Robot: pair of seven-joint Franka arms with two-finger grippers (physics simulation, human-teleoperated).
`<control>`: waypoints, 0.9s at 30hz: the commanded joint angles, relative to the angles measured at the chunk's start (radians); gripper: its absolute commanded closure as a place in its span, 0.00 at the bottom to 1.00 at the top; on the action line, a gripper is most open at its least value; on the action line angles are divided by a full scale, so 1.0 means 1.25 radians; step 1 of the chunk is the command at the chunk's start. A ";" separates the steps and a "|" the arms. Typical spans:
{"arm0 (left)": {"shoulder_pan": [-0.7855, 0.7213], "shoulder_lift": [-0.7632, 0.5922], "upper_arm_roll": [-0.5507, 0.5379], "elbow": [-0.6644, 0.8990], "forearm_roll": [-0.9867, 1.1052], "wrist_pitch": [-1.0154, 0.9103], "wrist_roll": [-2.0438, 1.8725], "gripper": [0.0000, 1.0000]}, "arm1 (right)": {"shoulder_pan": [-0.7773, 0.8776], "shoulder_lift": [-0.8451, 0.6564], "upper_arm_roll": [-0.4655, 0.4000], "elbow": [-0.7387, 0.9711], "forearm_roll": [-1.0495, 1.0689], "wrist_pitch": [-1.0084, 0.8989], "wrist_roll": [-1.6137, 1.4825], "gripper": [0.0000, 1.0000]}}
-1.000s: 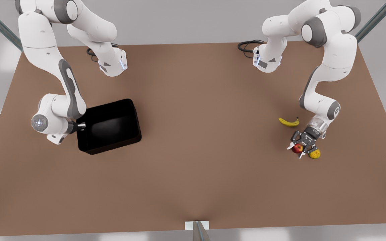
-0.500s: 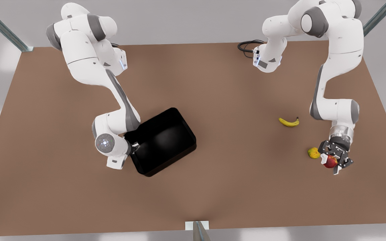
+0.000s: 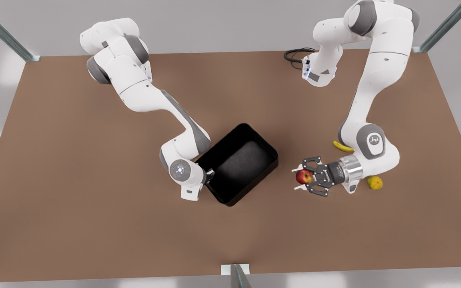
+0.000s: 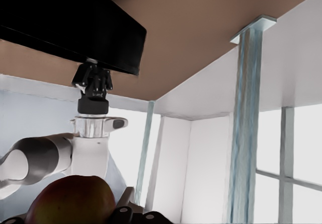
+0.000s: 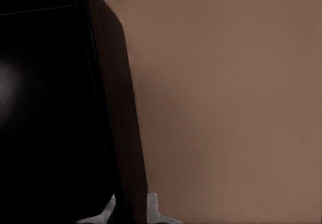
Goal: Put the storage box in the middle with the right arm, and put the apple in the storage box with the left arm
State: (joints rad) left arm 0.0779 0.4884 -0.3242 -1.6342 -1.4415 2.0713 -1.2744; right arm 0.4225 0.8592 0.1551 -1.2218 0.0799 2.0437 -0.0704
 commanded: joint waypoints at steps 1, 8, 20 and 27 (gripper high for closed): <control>0.000 0.004 -0.013 0.011 0.663 -0.037 -0.042 0.79 | 0.000 0.000 0.000 0.002 0.005 0.000 -0.004 0.00; -0.047 0.062 -0.171 0.048 0.906 0.071 -0.317 0.79 | -0.040 -0.048 -0.001 0.014 0.004 -0.041 -0.004 0.00; -0.119 0.201 -0.293 0.127 1.129 0.163 -0.615 0.79 | -0.354 -0.582 -0.154 -0.153 -0.119 -0.474 -0.033 0.00; -0.140 0.195 -0.294 0.156 1.126 0.147 -0.635 0.79 | -0.355 -0.581 -0.154 -0.152 -0.115 -0.513 -0.033 0.00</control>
State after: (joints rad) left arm -0.1020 0.7318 -0.6880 -1.4400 1.0477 2.3028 -2.1380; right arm -0.0216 0.1335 -0.0368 -1.4113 -0.0644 1.4021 -0.1120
